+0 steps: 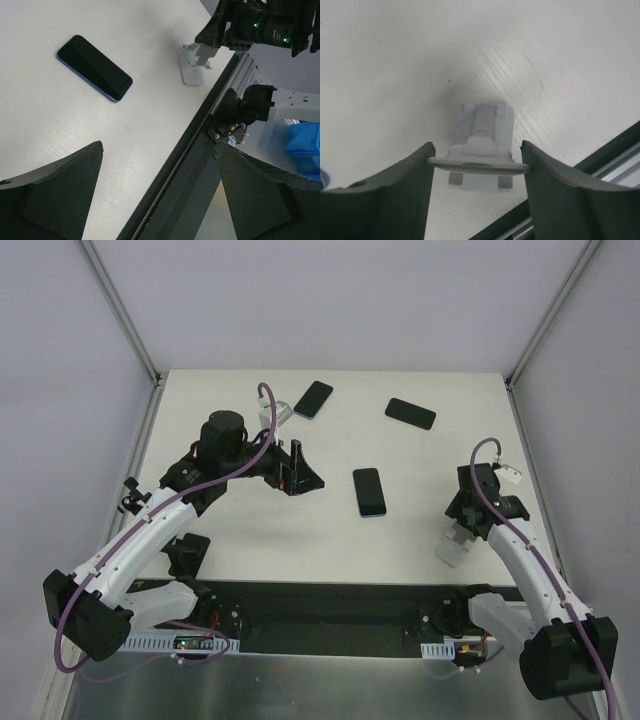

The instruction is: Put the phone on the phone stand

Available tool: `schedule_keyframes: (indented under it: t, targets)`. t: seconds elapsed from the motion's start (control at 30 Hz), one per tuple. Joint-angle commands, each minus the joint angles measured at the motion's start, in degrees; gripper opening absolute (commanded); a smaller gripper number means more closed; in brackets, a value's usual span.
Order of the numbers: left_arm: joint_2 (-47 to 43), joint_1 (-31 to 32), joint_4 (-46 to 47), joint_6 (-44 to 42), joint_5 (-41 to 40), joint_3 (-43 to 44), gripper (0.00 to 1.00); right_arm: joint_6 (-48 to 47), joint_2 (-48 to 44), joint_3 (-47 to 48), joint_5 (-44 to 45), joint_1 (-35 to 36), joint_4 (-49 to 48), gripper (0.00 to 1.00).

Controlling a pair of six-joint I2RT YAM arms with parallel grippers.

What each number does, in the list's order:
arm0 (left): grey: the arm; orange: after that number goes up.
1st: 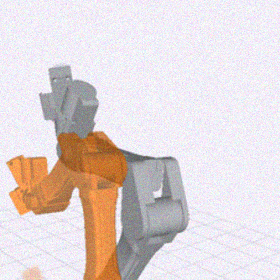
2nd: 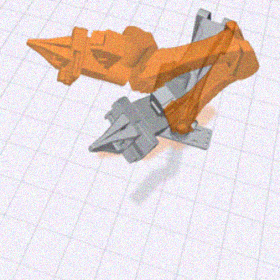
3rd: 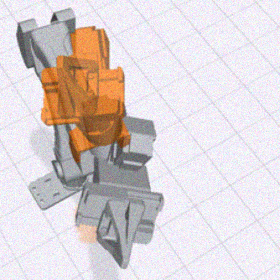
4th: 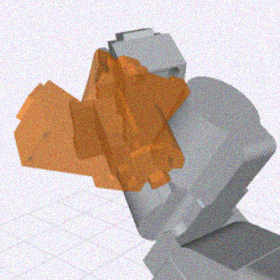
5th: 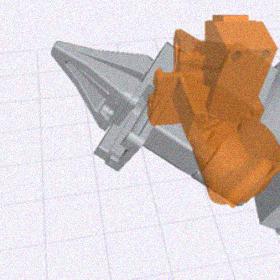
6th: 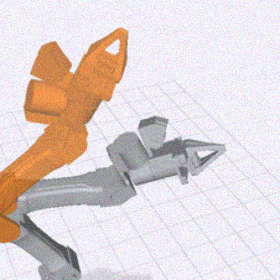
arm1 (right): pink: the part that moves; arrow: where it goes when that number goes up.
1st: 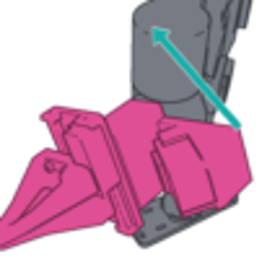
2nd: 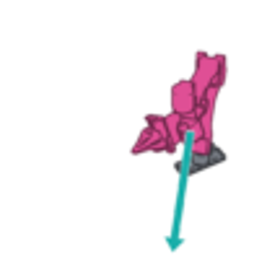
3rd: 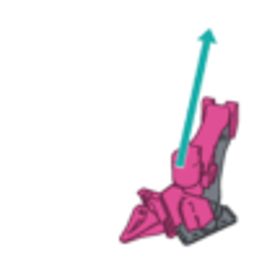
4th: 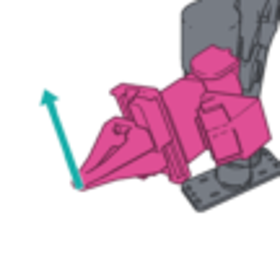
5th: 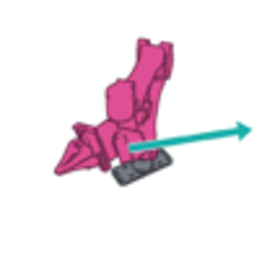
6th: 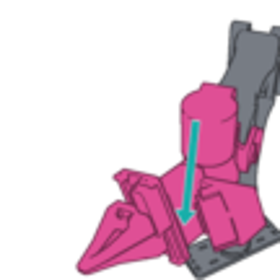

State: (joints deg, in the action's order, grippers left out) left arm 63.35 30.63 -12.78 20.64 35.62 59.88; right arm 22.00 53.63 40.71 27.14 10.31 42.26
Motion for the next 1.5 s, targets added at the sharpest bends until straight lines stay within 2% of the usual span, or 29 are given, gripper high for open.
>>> schedule_keyframes:
  t: [0.0,0.03,0.1,0.13,0.2,0.3,0.4,0.43,0.5,0.53,0.57,0.67,0.77,0.8,0.87,0.97,1.03,1.33,1.47]
  targets:
    - [0.1,-0.7,2.1,0.5,1.0,1.8,0.94,1.7,3.9,1.6,2.9,-0.3,-3.8,0.53]
    - [0.1,-0.7,2.0,0.4,0.9,1.8,0.94,1.2,4.8,1.7,3.2,-0.2,-5.2,0.31]
    - [0.1,-0.7,2.0,0.3,0.9,1.7,0.94,-0.3,5.5,2.9,4.3,-0.2,-7.4,0.18]
    - [0.3,-0.8,2.1,0.3,0.9,1.8,0.94,-1.0,6.7,3.8,6.2,-0.3,-9.2,0.08]
    - [0.6,-0.9,2.0,0.3,1.0,1.8,0.94,-2.7,8.8,6.6,7.8,-1.1,-10.3,0.01]
    - [0.9,-1.2,2.0,0.4,1.3,1.9,0.94,-5.7,15.2,13.8,9.0,-3.5,-12.8,0.01]
    - [0.9,-1.5,2.1,0.2,1.0,1.7,0.94,-12.5,23.0,20.6,7.8,-6.2,-20.6,0.01]
    - [1.0,-1.5,2.1,0.1,0.9,1.7,0.94,-14.3,27.1,22.2,5.8,-7.0,-25.6,0.01]
    - [1.2,-1.5,2.0,0.0,0.8,1.6,0.93,-17.4,31.4,28.7,1.7,-9.9,-29.1,0.01]
    - [1.5,-1.5,2.1,-0.1,0.8,1.6,0.94,-21.2,36.2,31.3,-3.9,-10.1,-31.3,0.01]
    - [1.7,-1.5,2.0,-0.2,0.7,1.6,0.94,-23.5,38.7,38.5,-5.3,-11.6,-31.4,0.01]
    - [2.3,-1.8,2.1,-0.3,0.9,1.7,0.94,-28.9,49.5,51.7,-6.3,-12.6,-31.4,0.01]
    - [2.9,-2.6,1.9,-0.3,1.0,1.7,0.94,-29.7,59.2,60.5,-11.9,-15.6,-29.8,0.01]
    - [3.1,-2.8,2.0,-0.3,1.1,1.7,0.94,-30.3,63.2,66.5,-14.6,-16.2,-26.9,0.01]
    - [3.4,-3.0,1.8,-0.5,1.0,1.7,0.93,-32.5,66.0,70.7,-16.2,-17.4,-24.3,0.01]
    - [4.1,-3.2,1.6,-0.4,1.4,1.9,0.93,-34.8,67.6,71.6,-22.4,-19.0,-23.8,0.01]
    - [4.8,-3.3,1.8,-0.2,2.2,2.0,0.93,-34.7,68.3,71.4,-29.8,-20.2,-24.2,0.01]
    - [4.8,-3.6,1.7,-0.3,1.7,2.0,0.93,-33.1,69.2,70.7,-31.3,-23.8,-22.7,0.01]
    - [4.6,-3.6,1.8,-0.4,2.4,2.1,0.93,-34.0,68.1,67.6,-32.6,-24.5,-22.1,0.01]
